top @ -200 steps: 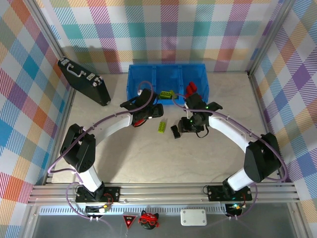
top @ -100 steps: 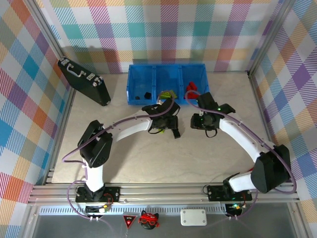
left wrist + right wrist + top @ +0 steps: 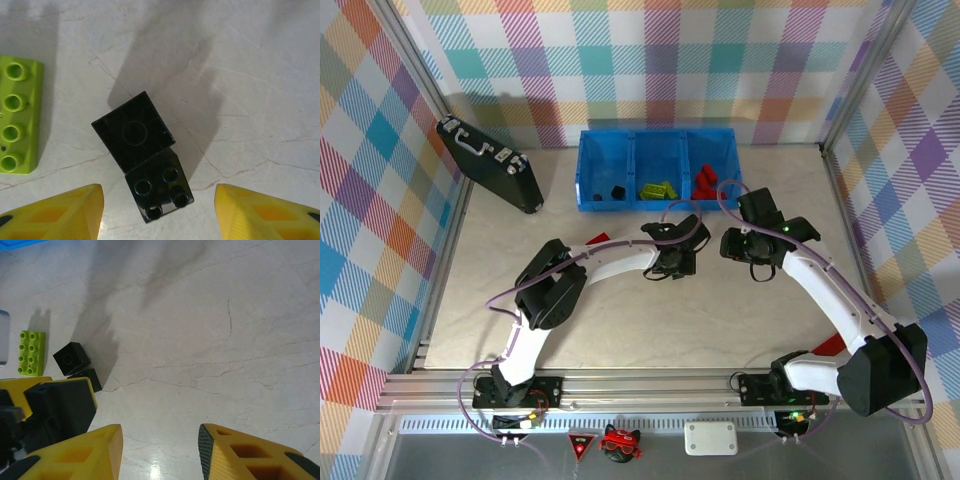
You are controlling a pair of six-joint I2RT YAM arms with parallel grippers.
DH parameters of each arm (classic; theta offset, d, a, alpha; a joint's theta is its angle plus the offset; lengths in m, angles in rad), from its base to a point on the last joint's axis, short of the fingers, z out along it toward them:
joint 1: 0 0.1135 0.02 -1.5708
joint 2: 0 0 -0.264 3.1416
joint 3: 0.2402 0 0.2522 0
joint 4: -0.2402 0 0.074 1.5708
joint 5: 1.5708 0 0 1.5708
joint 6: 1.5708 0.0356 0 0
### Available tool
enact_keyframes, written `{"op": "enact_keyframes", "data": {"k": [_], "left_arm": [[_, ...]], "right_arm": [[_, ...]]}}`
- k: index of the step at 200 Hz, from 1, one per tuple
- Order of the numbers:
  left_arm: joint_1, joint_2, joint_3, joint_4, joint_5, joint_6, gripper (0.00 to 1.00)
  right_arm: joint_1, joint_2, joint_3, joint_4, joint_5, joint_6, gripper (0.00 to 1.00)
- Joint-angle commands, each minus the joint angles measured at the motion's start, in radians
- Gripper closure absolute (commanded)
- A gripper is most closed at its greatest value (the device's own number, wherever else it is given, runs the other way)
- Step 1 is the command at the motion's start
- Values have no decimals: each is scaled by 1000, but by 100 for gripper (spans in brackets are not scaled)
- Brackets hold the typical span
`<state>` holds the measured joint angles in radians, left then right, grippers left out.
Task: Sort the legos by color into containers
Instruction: Pick up the lego from the center of the table.
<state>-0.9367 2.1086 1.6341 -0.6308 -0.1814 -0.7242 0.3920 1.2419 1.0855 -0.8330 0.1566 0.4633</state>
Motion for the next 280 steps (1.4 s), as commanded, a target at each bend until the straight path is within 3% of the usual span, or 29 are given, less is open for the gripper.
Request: {"op": "enact_keyframes", "data": {"k": [1,52,104,184,280], "left_arm": [[-7,28,27,-57,-24,-27,39],[-7,86,42,-52,6,-31,40],[-7,87,35,-40,18,-30,53],[-6,47,19,-33,3,-17,63],[-4,-56,-8,-54,-44,38,65]], "right_arm": [[-2,-21,-1,-21,-8,-8,54],[-3,-16,-7,-18,-13,-10,54],[-3,-16,-10,-17,-14,-11,54],[-2,-16,-9,-19,-18,-10,55],[-2,-13,-5,-21,-23,-6,55]]}}
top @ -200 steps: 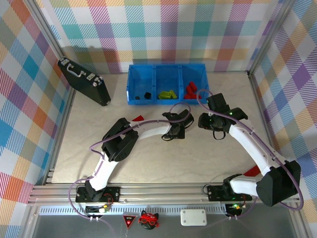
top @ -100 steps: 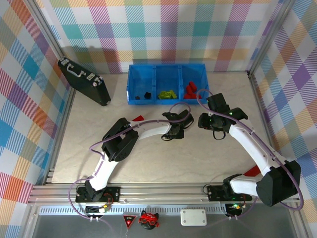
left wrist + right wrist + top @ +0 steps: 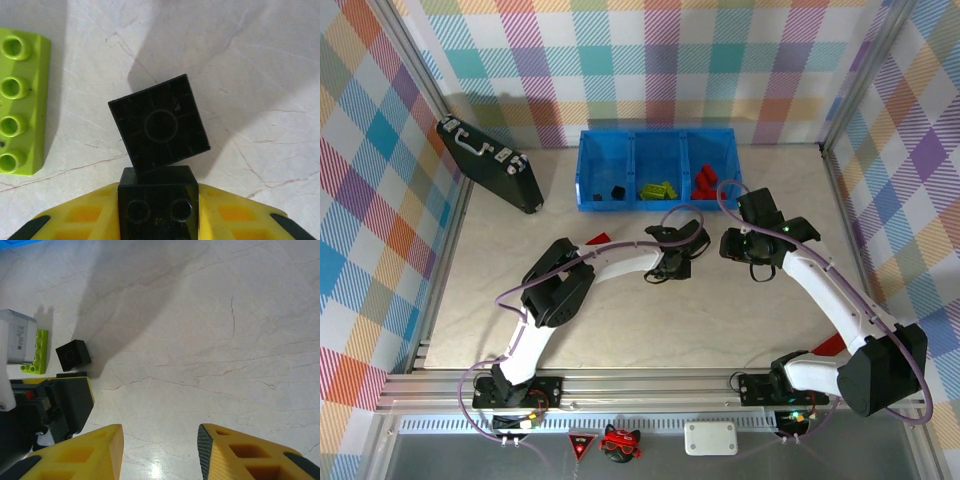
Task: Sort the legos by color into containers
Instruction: Pick up the lego from the center of the table, then place the lego in the container.
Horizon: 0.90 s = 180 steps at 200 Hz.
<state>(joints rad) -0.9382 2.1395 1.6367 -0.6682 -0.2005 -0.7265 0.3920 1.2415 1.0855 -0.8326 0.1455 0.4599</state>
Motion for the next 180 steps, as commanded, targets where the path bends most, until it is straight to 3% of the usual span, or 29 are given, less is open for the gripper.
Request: {"op": "enact_keyframes", "data": {"k": [1,63,114,180], "left_arm": [[-2,-89,-11,-17,-26,40,65],[71,-201,-29,-50,-67,113,65],[205,-263,-22,-64,-72,186,65],[397,-153,161,-89,-57,338,65]], "right_arm": [[-2,-13,-5,-22,-12,-4,55],[-2,-7,5,-25,-19,-5,55],[-2,-4,8,-28,-24,-5,55],[-3,-11,19,-49,-18,-10,55]]}}
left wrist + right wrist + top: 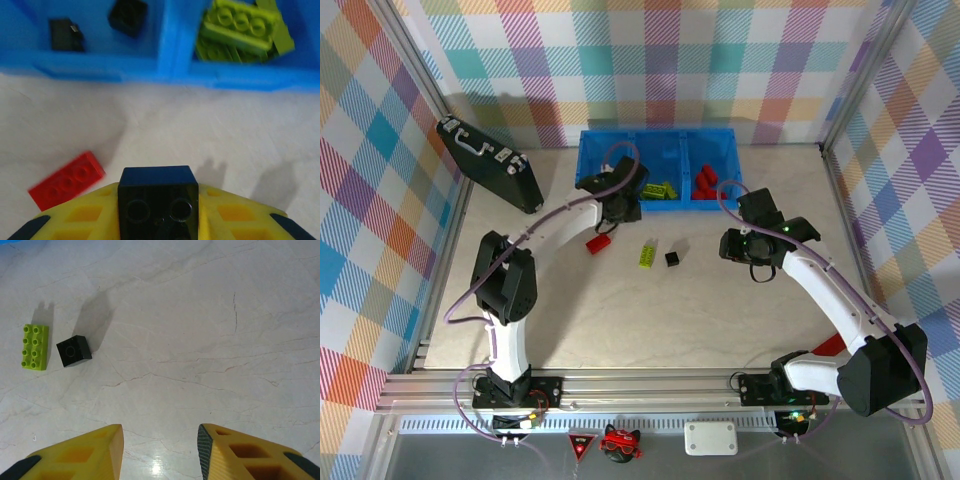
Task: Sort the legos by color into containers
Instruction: Place the lego in the container.
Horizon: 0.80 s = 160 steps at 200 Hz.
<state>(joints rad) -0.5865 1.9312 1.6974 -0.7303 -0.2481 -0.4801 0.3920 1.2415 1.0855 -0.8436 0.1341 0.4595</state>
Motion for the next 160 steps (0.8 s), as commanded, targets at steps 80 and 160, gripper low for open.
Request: {"op": "enact_keyframes", "data": {"k": [80,160], "left_arm": [[185,308,389,20,-1,209,65],[232,495,549,28,-11,230,64]], "right_arm": [[-2,-20,25,-46,9,-13,54],[-2,-11,40,-49,10,-30,54]]}}
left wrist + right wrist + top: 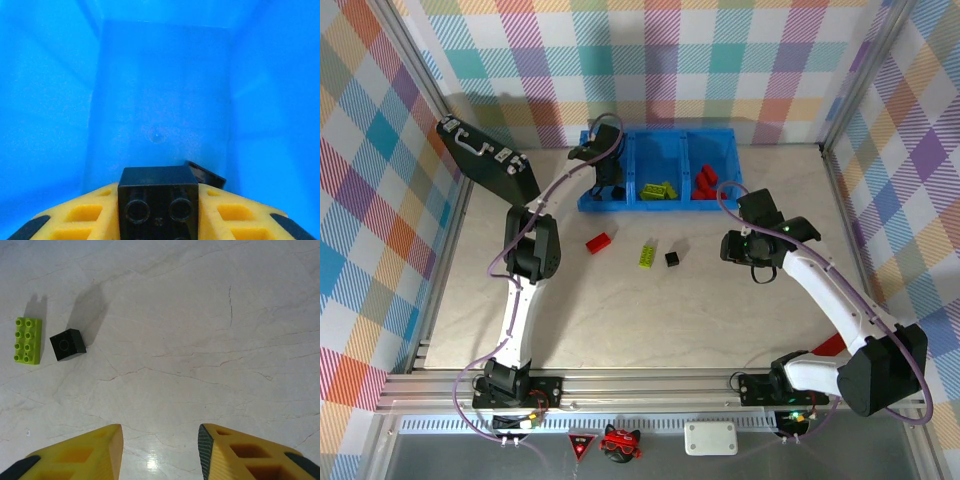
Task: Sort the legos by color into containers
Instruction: Place the lego in the container.
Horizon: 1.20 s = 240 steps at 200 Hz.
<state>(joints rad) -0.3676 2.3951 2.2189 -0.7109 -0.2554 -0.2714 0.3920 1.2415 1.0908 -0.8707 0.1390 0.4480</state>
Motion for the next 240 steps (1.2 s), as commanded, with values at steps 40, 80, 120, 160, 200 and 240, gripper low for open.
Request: {"op": "enact_keyframes", "data": {"k": [40,80,120,160,200,240], "left_arm": [[18,47,20,14,28,9,60],[18,18,3,27,37,-6,55],[18,-51,-49,51,48,-16,54],[12,-160,-169,95,85,-35,54],[4,-283,-316,134,108,-61,54],[2,-417,-461,149,139,-84,54]], "right_arm": [[-3,-11,32,-21,-3,-23,54],[-2,-10,35,-10,-33,-24,54],[-2,-14,34,-5,-51,-22,55],[-2,-7,18,16,-93,-9,55],[-2,14,27,30,-128,1,56],[4,53,38,44,-162,4,56]]}}
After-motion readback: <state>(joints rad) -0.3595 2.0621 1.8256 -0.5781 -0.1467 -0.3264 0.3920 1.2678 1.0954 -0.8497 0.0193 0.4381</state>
